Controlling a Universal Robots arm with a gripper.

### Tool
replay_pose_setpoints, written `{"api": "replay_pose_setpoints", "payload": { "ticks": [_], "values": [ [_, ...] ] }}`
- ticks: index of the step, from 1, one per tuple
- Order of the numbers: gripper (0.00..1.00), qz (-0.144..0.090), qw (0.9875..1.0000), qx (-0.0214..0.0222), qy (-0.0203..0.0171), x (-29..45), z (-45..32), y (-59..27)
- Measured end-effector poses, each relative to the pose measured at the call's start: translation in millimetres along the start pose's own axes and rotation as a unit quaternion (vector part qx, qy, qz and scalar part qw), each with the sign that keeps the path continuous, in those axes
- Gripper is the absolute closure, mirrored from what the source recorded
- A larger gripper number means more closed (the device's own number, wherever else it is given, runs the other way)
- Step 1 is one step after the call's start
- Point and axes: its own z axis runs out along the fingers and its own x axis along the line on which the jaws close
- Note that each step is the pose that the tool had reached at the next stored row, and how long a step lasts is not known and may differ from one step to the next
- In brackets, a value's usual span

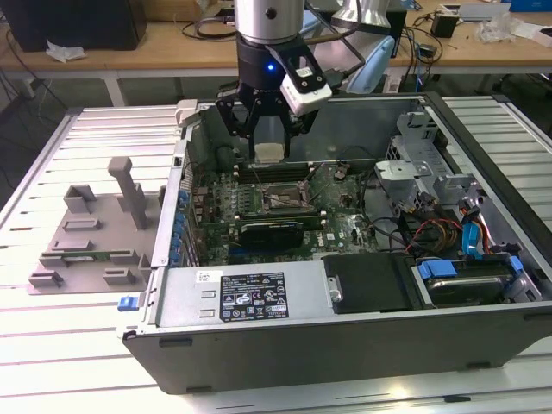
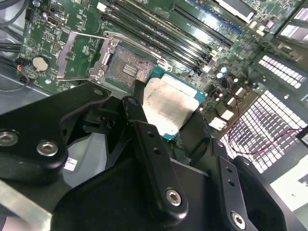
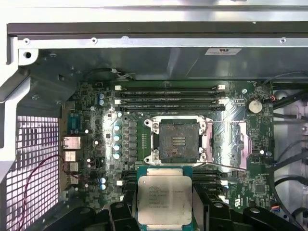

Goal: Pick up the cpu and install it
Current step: 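Pick up the cpu and move it towards the insertion slot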

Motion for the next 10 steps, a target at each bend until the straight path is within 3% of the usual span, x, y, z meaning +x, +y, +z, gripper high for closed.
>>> {"api": "replay_pose_setpoints", "payload": {
  "ticks": [10],
  "values": [
    [0.45, 0.0, 1.0, 0.0, 0.0005, -1.5, 14.1, 13.5]
  ]
}}
